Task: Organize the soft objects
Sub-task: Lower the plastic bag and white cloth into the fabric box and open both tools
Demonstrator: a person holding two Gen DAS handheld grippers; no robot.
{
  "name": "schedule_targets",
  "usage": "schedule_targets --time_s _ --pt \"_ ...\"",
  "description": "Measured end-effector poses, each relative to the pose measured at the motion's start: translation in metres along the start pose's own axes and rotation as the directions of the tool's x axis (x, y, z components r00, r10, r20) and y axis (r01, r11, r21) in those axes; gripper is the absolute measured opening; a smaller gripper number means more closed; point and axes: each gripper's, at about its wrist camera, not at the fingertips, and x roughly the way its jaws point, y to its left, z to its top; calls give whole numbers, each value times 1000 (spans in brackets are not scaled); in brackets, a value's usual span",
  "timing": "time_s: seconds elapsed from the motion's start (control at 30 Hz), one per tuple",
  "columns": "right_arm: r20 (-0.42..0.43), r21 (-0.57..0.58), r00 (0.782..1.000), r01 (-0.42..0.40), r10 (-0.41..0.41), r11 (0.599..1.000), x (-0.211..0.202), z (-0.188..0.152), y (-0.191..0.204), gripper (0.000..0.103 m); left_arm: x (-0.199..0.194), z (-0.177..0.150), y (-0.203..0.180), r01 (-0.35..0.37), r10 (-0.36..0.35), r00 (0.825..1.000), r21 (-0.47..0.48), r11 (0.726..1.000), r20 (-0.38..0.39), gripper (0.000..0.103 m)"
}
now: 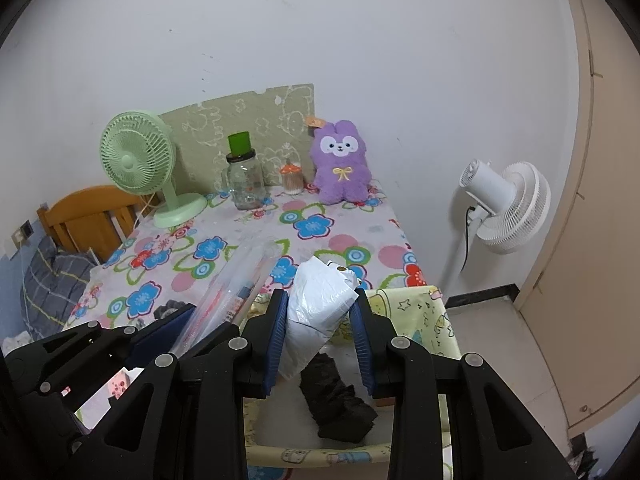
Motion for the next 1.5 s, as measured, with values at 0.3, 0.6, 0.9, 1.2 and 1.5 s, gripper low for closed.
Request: schedule_targets --time_s 0.3,0.6,0.9,1.2,1.5 --pt "-51 25 999 6 -5 1000 22 -10 -17 35 26 -7 -8 20 -20 998 -3 1000 -64 21" --pt "-128 62 992 19 -11 998 49 -25 -34 35 54 -15 -19 26 -23 990 22 999 -141 21" --pt "-181 79 983 30 -15 996 67 -36 -43 35 72 -21 -26 45 -38 978 32 998 -207 38" --pt "-203 86 979 17 1 996 77 -35 -45 35 79 -19 -26 45 -34 976 44 998 -213 52" --pt "-214 95 975 -31 51 995 85 -31 -44 63 81 -15 -25 62 -51 976 44 997 -211 68"
